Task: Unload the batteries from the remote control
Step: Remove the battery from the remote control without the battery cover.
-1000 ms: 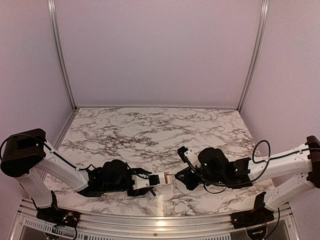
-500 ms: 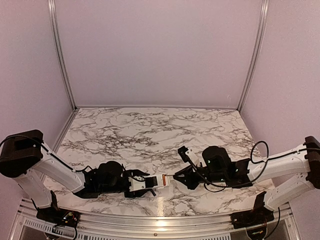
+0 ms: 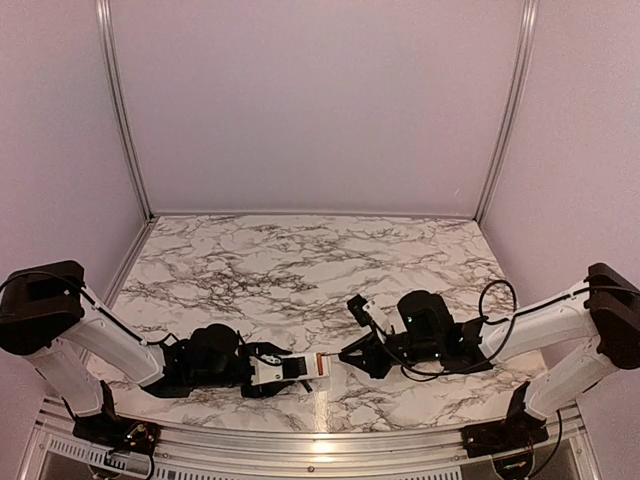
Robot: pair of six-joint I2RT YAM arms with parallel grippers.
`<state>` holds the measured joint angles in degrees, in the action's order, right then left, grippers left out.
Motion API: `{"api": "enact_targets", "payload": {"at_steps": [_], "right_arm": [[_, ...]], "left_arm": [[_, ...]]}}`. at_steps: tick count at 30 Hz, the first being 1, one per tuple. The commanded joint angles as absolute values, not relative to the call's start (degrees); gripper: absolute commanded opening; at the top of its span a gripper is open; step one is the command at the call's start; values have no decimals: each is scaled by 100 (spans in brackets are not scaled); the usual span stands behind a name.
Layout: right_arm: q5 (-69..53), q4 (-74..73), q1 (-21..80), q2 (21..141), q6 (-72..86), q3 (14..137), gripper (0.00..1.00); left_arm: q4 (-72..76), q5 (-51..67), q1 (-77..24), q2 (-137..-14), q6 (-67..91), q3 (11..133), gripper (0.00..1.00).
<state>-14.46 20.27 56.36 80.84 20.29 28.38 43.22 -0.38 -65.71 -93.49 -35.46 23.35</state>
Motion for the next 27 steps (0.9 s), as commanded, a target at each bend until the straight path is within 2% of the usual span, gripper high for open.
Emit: {"api": "enact_targets", "payload": {"at_steps": [1,6,16,27], "right_arm": [[-1883,2315,5559,8446,1839,3253,0],[-1970,2254,5504,8892,1639,3649,0],[-3178,2413,5084,9600,1270,3968,0],[-3706,2592,5023,9665,1142,3898,0]], "left_arm": [[4858,45,-6465,-9163,-3562,2425,0],[4850,-139,-6363,-9215,-3551,2439,0],[4928,-349,-6242,-9340,-3631,2417,0],[5221,219,-6247,-8885,-3633,2083,0]]}}
